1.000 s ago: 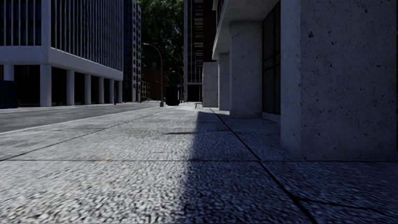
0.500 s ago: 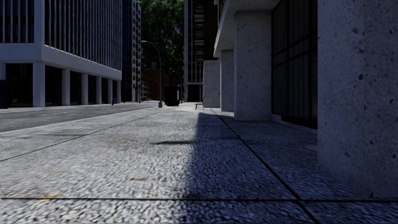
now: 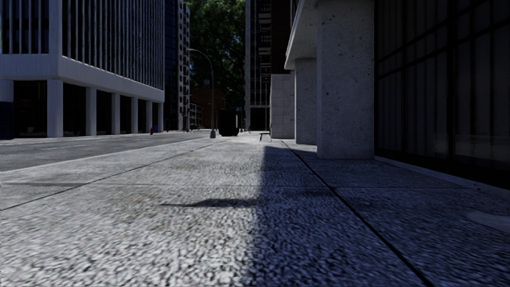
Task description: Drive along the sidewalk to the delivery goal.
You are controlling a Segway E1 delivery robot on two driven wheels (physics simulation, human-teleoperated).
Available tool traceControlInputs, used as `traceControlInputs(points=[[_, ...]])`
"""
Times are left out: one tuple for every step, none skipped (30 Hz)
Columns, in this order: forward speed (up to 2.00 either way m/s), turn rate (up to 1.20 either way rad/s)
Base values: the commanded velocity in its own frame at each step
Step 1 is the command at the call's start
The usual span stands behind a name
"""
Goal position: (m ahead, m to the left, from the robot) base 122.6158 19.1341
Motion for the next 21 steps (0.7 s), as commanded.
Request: traceControlInputs(points=[[2.00, 0.22], [2.00, 0.22], [2.00, 0.07], [2.00, 0.00], [2.00, 0.00], [2.00, 0.00], [2.00, 0.00], [2.00, 0.00], [2.00, 0.00], [2.00, 0.00], [2.00, 0.00], [2.00, 0.00], [2.00, 0.00], [2.00, 0.00], [2.00, 0.00], [2.00, 0.00], [2.00, 0.00], [2.00, 0.00], [2.00, 0.00], [2.00, 0.00], [2.00, 0.00]])
